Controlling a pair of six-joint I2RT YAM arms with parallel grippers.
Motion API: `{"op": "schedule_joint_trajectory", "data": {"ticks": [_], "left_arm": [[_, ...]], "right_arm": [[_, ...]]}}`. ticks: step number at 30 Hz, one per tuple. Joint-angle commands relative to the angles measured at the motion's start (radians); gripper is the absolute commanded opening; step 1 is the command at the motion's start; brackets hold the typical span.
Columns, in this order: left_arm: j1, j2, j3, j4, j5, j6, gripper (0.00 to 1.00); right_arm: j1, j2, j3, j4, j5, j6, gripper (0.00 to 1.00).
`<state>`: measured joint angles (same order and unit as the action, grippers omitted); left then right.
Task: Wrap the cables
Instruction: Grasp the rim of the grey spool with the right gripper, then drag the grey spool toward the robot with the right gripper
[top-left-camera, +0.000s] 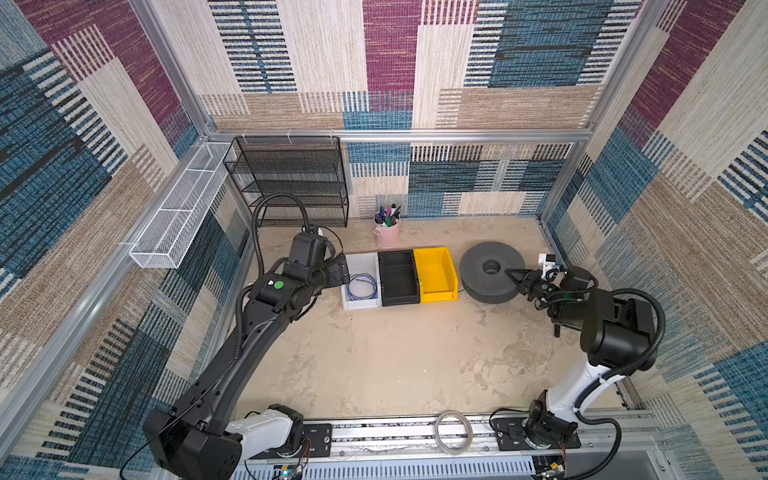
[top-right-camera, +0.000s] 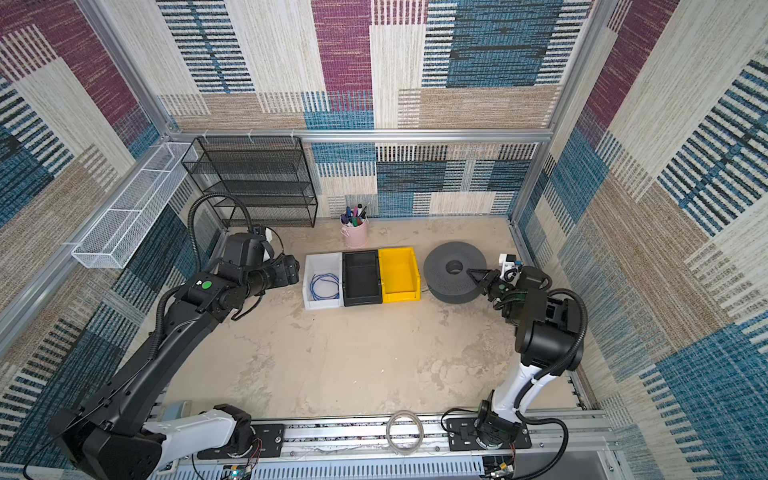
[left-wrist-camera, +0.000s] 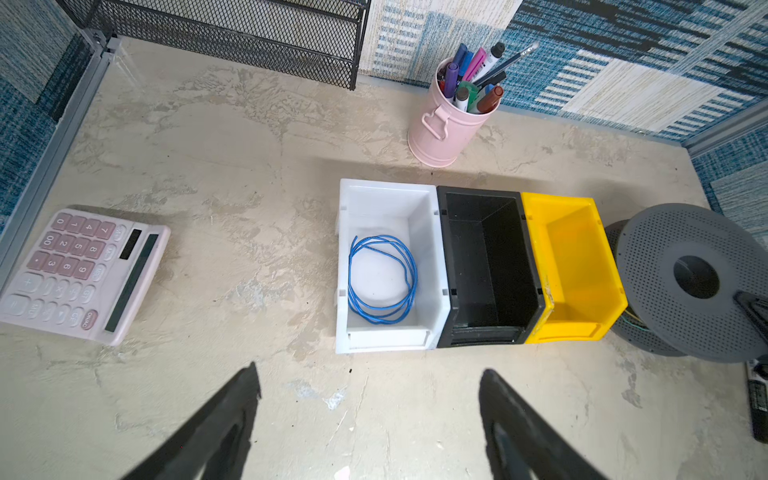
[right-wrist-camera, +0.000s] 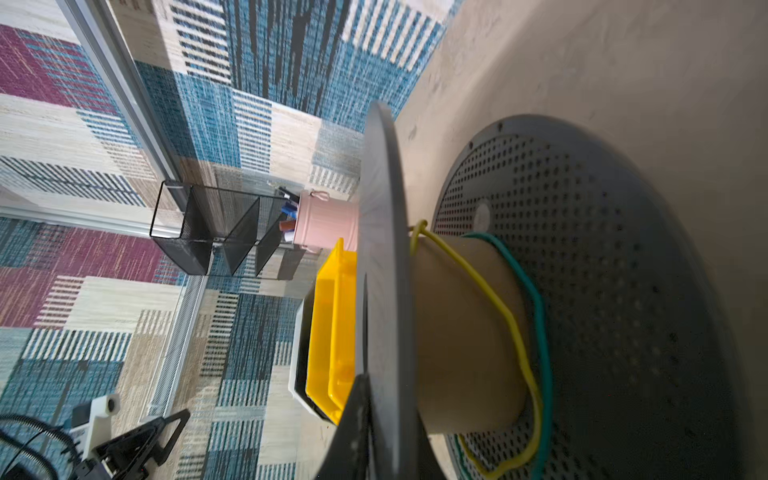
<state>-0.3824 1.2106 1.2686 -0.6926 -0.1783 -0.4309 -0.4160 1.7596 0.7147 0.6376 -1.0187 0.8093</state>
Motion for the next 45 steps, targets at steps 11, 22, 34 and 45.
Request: {"op": "schedule_joint_trajectory", "data": {"ticks": [11,22,34,45], "left_arm": [[0.000,-0.045,-0.027,0.029,0.038,0.003,0.85],[0.002,-0.103,-0.080,0.062,0.092,-0.030,0.86],[0.015,-0.144,-0.134,0.014,0.079,-0.042,0.84],[0.025,-0.108,-0.119,-0.022,0.071,-0.034,0.82]], "right_arm": [[0.005,-0.385,0.060,-0.235,-0.030,0.014,0.00],[0.385,-0.634,0.021,-0.485,-0.100,-0.013,0.00],[0.863,-0.464,-0.191,-0.191,0.010,0.115,0.00],[0.953,-0.131,-0.183,0.065,-0.029,0.105,0.00]]}}
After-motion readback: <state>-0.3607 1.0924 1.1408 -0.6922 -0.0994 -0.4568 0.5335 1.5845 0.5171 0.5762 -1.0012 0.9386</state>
